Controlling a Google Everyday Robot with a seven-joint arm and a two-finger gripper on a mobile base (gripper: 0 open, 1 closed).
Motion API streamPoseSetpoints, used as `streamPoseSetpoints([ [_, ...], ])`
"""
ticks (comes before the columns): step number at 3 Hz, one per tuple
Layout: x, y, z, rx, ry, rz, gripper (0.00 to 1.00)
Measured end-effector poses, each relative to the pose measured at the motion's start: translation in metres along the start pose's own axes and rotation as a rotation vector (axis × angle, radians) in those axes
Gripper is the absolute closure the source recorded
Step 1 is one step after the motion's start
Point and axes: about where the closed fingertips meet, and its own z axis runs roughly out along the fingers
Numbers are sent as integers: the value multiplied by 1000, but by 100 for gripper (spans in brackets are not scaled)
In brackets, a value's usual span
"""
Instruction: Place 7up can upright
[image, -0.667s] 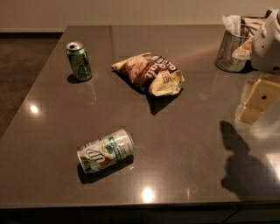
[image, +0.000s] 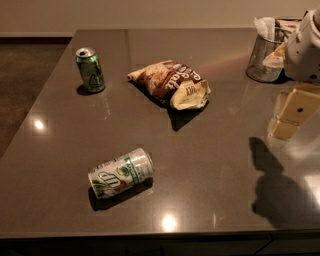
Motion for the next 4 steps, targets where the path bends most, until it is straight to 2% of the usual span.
streamPoseSetpoints([
  [1, -24, 11, -2, -46, -50, -74, 0],
  [2, -59, 37, -3, -88, -122, -181, 0],
  [3, -97, 75, -1, -110, -178, -310, 0],
  [4, -134, 110, 20, -112, -176, -437, 0],
])
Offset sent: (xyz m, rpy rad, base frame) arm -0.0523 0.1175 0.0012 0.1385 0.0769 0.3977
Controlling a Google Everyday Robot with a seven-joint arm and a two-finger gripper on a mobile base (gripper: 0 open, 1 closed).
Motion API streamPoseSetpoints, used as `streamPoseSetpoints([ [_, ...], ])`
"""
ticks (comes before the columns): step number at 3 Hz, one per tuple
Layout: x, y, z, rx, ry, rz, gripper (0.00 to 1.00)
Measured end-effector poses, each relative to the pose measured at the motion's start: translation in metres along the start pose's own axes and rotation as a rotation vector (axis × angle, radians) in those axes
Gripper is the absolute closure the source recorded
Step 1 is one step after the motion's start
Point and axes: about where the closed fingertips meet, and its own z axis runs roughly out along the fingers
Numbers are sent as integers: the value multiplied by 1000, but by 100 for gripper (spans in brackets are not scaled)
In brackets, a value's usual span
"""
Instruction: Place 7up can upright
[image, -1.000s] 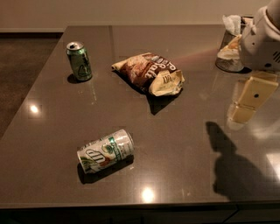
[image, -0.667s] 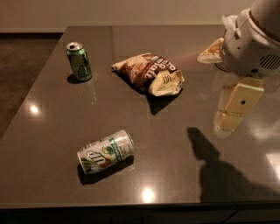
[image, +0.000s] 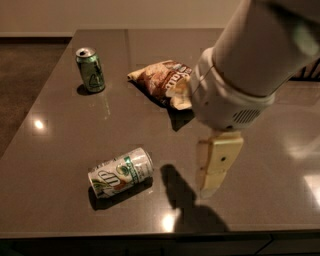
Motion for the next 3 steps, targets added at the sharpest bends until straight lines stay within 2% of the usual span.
streamPoseSetpoints([
  [1, -31, 8, 36, -29, 35, -102, 0],
  [2, -56, 7, 67, -73, 65, -174, 0],
  [3, -76, 7, 90, -113, 85, -221, 0],
])
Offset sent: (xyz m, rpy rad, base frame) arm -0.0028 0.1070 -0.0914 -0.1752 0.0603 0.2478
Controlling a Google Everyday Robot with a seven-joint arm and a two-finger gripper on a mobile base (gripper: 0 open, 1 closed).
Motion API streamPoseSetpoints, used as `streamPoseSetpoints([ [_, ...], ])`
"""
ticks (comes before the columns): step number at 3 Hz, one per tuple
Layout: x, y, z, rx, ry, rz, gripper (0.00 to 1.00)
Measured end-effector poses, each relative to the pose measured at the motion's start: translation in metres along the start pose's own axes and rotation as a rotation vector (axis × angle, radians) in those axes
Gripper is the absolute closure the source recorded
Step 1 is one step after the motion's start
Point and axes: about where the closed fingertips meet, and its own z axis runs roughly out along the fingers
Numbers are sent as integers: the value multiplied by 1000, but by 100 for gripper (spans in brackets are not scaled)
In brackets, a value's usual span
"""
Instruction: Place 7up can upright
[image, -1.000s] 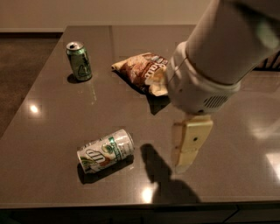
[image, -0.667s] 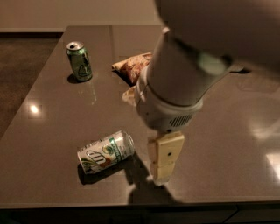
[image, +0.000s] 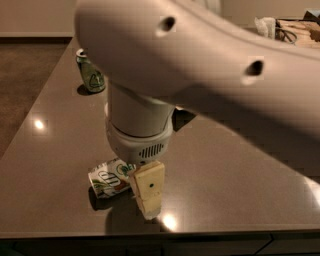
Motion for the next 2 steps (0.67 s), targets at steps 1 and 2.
streamPoseSetpoints([
  [1, -16, -3, 18, -39, 12, -31, 0],
  [2, -26, -6, 34, -69, 28, -45, 0],
])
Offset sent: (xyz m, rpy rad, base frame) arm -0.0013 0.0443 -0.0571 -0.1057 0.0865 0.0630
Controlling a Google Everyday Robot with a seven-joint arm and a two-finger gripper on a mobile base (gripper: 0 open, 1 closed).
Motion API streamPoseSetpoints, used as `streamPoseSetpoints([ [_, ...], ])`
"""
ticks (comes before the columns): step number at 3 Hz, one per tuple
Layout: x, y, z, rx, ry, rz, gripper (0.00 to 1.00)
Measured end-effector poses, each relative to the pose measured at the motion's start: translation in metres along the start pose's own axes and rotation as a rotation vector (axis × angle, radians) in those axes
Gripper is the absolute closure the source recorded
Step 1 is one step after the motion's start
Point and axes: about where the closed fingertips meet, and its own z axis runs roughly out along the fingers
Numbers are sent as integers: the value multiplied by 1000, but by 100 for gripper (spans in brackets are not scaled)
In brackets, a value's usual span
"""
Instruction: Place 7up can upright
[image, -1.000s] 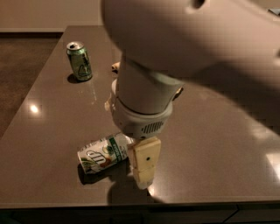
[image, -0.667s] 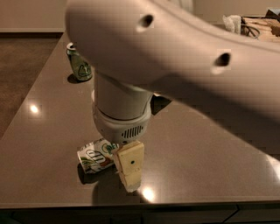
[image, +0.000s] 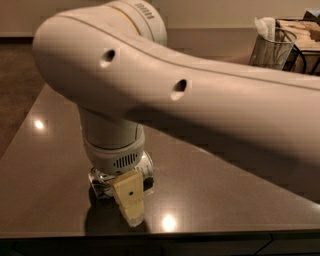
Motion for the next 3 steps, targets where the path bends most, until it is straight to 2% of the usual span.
streamPoseSetpoints([
  [1, -5, -5, 13, -23, 15, 4, 0],
  [2, -7, -7, 21, -54, 19, 19, 18],
  [3, -6, -13, 20, -81, 5, 30, 41],
])
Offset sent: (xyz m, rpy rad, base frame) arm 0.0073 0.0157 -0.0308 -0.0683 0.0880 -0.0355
